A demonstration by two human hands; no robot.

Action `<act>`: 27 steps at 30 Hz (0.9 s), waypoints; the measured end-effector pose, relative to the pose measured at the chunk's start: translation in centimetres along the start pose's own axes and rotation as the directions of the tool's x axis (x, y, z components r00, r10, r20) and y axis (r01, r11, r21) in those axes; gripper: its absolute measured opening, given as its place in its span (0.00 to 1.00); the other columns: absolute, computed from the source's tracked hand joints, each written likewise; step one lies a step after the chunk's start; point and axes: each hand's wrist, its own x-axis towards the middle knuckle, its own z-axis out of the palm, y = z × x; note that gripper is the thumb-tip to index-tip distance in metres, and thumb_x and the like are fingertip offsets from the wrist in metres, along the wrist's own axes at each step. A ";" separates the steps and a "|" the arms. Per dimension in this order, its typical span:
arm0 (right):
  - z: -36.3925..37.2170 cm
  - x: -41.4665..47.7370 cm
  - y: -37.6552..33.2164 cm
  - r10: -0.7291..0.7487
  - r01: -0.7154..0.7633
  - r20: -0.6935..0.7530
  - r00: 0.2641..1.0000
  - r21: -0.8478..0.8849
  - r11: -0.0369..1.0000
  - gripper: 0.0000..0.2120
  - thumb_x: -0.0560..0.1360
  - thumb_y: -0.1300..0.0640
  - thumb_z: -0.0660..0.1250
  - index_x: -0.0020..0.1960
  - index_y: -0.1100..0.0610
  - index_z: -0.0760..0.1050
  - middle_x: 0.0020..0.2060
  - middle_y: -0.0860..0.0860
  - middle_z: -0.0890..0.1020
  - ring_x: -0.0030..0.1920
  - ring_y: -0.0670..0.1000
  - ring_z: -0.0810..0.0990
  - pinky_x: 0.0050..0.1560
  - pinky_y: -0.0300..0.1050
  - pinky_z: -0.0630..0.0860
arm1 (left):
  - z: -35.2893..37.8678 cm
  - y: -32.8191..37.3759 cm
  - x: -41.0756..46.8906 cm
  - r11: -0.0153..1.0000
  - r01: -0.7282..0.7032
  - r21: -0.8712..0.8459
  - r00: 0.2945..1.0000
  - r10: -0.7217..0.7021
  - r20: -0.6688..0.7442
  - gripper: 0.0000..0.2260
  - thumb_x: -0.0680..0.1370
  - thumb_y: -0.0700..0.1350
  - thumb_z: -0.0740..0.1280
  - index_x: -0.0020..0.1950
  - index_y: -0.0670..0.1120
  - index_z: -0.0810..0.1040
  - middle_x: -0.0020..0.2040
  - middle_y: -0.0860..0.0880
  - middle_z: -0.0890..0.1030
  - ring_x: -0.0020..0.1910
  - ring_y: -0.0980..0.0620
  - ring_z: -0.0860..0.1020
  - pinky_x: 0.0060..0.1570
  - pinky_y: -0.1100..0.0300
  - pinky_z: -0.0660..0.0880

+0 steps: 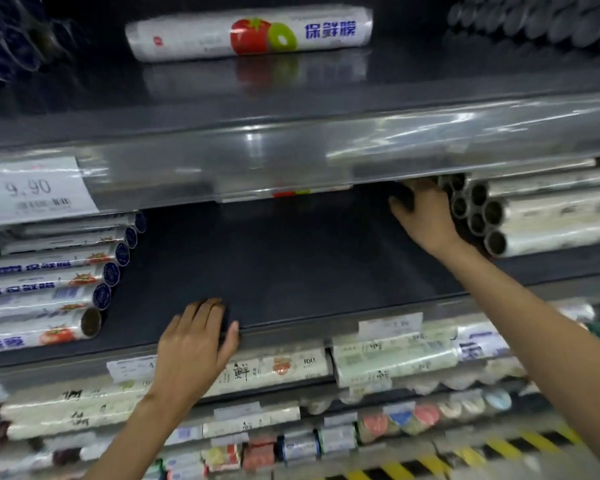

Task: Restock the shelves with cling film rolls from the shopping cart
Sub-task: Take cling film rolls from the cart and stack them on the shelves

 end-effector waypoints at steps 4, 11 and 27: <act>-6.0 -12.9 -2.9 0.076 -0.077 0.005 0.997 0.076 0.994 0.14 0.73 0.60 0.65 0.58 0.63 0.77 0.54 0.58 0.80 0.55 0.54 0.77 0.57 0.31 0.65 | -3.0 2.1 -0.7 0.968 0.050 -0.246 0.998 -0.039 0.049 0.18 0.79 0.48 0.54 0.49 0.37 0.78 0.52 0.40 0.80 0.47 0.42 0.79 0.50 0.51 0.72; -12.1 -37.3 -9.8 0.519 -0.527 0.098 0.849 0.117 0.842 0.12 0.75 0.59 0.65 0.58 0.59 0.77 0.52 0.48 0.79 0.50 0.48 0.78 0.48 0.30 0.71 | -7.9 11.6 -6.3 0.565 0.327 -0.757 0.911 0.025 0.412 0.12 0.81 0.47 0.58 0.57 0.44 0.77 0.55 0.52 0.79 0.51 0.52 0.77 0.48 0.62 0.71; -29.4 -64.4 -8.6 0.952 -0.910 -0.232 0.198 0.317 0.266 0.10 0.77 0.48 0.64 0.56 0.49 0.79 0.53 0.40 0.81 0.54 0.38 0.77 0.54 0.28 0.70 | -6.8 39.1 -17.0 0.492 -0.123 -0.862 0.422 0.812 0.404 0.23 0.78 0.55 0.52 0.59 0.44 0.79 0.53 0.51 0.81 0.52 0.57 0.76 0.54 0.75 0.64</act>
